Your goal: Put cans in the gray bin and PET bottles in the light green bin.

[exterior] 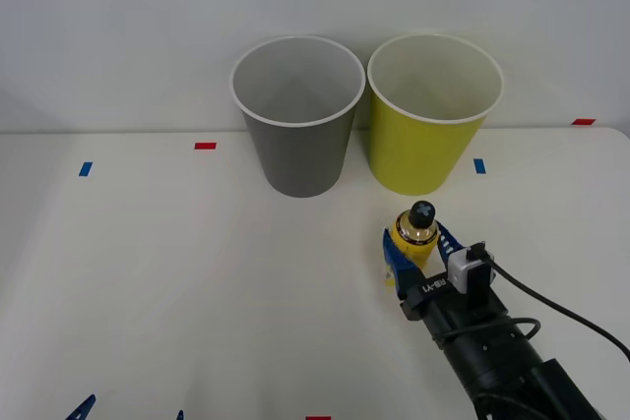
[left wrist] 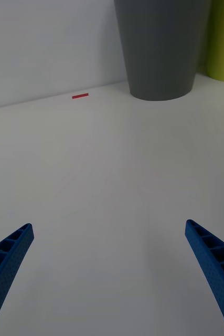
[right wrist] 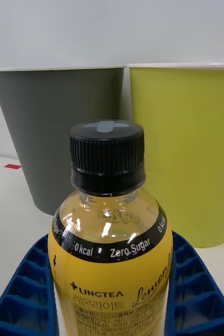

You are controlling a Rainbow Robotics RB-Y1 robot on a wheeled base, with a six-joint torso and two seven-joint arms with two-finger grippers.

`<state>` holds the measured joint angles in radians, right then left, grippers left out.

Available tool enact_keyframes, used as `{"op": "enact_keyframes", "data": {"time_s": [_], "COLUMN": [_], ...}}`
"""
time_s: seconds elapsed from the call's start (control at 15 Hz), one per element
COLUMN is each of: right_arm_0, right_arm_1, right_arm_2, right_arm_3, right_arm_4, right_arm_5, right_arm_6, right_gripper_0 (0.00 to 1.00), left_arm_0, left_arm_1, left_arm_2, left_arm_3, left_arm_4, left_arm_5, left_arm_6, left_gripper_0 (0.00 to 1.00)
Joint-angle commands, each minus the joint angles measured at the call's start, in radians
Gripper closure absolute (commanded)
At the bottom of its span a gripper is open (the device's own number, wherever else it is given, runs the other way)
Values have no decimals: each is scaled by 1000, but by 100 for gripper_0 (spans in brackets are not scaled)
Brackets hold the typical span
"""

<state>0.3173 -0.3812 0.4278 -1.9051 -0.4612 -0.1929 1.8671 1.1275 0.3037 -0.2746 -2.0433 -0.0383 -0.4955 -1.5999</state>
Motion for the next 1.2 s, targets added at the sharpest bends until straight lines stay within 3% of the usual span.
{"op": "enact_keyframes", "data": {"time_s": [0.07, 0.53, 1.0, 1.2], "right_arm_0": [13, 19, 52, 39], "right_arm_1": [11, 11, 28, 48], "right_arm_2": [-7, -6, -116, -158], "right_arm_3": [0, -43, -373, -520], "right_arm_4": [1, -13, -13, -1], "right_arm_5": [0, 36, 467, 665], "right_arm_6": [12, 17, -12, -94], "right_gripper_0": [99, 100, 100, 100], "left_arm_0": [0, 0, 0, 0], "left_arm_1": [0, 0, 0, 0], "left_arm_2": [0, 0, 0, 0], "left_arm_3": [0, 0, 0, 0], "left_arm_4": [0, 0, 0, 0], "left_arm_5": [0, 0, 0, 0], "left_arm_6": [0, 0, 0, 0], "left_gripper_0": [0, 0, 0, 0]}}
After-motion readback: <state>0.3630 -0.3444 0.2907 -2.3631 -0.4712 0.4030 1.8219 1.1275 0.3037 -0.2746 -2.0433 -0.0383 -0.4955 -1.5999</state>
